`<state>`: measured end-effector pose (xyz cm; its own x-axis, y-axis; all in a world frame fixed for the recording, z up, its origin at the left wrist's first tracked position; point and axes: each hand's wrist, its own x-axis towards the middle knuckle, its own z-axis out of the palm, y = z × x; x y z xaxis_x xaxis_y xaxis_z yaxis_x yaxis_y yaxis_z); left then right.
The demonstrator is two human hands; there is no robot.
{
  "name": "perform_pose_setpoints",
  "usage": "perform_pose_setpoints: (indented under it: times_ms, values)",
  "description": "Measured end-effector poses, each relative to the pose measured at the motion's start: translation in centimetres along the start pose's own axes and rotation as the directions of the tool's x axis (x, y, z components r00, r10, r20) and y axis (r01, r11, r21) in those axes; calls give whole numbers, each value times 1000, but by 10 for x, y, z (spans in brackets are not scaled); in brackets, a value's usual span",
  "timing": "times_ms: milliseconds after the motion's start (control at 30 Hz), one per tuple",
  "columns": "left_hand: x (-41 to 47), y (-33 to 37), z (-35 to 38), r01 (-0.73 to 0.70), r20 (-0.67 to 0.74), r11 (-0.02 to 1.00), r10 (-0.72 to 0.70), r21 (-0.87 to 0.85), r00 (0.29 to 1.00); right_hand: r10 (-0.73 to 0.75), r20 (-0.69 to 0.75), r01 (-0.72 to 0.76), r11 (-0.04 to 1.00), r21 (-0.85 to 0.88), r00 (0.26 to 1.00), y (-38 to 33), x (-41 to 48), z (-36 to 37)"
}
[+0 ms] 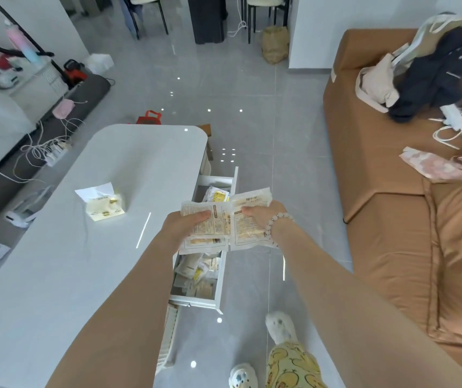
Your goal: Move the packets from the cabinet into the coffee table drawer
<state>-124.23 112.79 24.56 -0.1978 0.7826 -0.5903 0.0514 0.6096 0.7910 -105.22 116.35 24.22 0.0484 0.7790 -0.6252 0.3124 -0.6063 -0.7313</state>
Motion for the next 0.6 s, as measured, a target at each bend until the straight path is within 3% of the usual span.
perform_pose_setpoints:
  times_ms: [600]
  values:
    - [190, 63, 13, 215, -192, 966, -240, -143, 951, 38, 212, 28, 953, -300, 977, -118, 221, 10]
